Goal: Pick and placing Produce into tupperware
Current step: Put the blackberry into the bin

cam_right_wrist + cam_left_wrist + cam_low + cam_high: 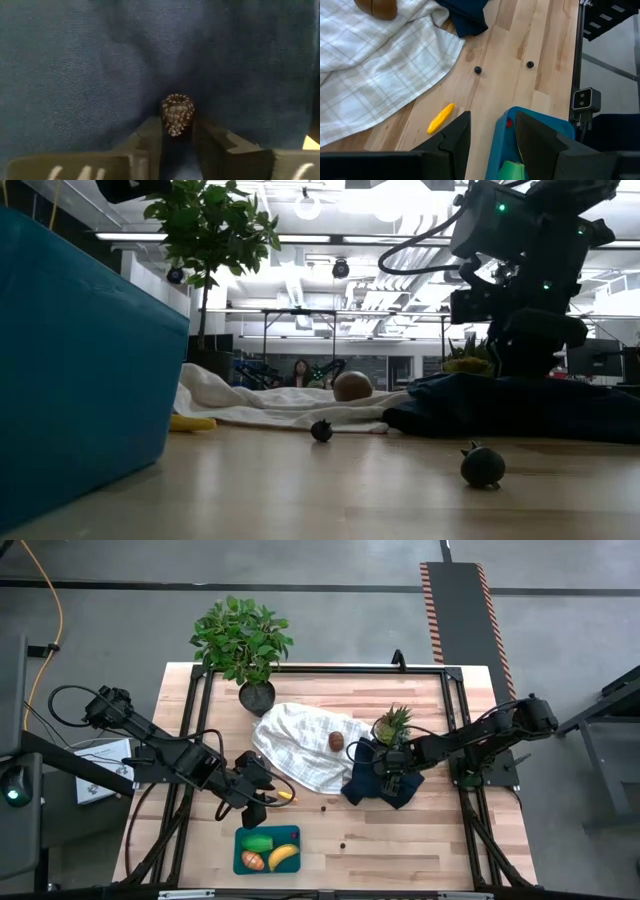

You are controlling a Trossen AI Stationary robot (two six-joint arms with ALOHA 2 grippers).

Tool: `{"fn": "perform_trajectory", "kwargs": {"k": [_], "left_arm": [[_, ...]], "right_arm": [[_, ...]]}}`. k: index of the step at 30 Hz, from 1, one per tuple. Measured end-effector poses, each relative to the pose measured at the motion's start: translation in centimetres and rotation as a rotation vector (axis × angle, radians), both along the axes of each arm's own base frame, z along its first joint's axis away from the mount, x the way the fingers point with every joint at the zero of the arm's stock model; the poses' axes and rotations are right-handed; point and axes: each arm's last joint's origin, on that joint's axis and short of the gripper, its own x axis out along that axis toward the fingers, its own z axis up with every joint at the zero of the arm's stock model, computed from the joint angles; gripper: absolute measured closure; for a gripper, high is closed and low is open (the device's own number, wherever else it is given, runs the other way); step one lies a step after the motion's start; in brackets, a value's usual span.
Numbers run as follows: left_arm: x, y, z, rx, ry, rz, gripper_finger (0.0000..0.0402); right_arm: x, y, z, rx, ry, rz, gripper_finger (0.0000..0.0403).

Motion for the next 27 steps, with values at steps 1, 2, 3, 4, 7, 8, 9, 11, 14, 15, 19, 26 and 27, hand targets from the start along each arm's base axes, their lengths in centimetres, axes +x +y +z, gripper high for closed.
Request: {"fn": "perform_trajectory", "kwargs": {"k": [1,2,3,4,7,8,9,11,14,15,19,26,27], "left_arm": [[0.0,0.0,0.0,0.0,0.0,0.0,0.0261],[0.0,0.0,0.0,0.0,0.0,0.0,0.0261],[0.0,0.0,0.0,0.0,0.0,0.0,0.0261],[0.0,0.0,0.0,0.0,0.0,0.0,0.0261],[0.0,0.0,0.0,0.0,0.0,0.0,0.0261],[0.0,0.0,0.0,0.0,0.0,0.0,0.0261],[0.0,0.0,0.0,0.0,0.0,0.0,0.0261],[0.0,0.0,0.0,0.0,0.0,0.0,0.0261],[0.0,0.0,0.0,0.0,0.0,0.0,0.0261],[0.0,0.0,0.0,0.0,0.0,0.0,0.0261],[0.0,0.0,0.0,0.0,0.0,0.0,0.0261],[0.0,0.2,0.1,0.077,-0.019,0.001,0.0261],[0.1,0.2,0.1,0.098,-0.02,-0.008,0.0261]], "right_arm": [[0.0,0.0,0.0,0.002,0.0,0.0,0.0327],[0.0,0.0,0.0,0.006,-0.001,-0.005,0.0333],[0.0,0.0,0.0,0.009,-0.002,-0.014,0.0337],[0.0,0.0,0.0,0.01,-0.002,-0.018,0.034],[0.0,0.0,0.0,0.009,-0.01,-0.035,0.0341],[0.0,0.0,0.1,0.01,-0.013,-0.037,0.034],[0.0,0.0,0.1,0.01,-0.014,-0.037,0.0339],[0.1,0.0,0.1,0.012,-0.017,-0.04,0.0339],[0.7,0.2,0.9,0.017,-0.043,-0.037,0.034],[1.0,0.2,1.2,0.018,-0.056,-0.033,0.034],[2.1,0.4,2.7,0.022,-0.11,-0.031,0.034],[4.1,0.7,5.7,0.039,-0.22,-0.03,0.034],[4.3,0.7,6.1,0.043,-0.241,-0.03,0.034]]}}
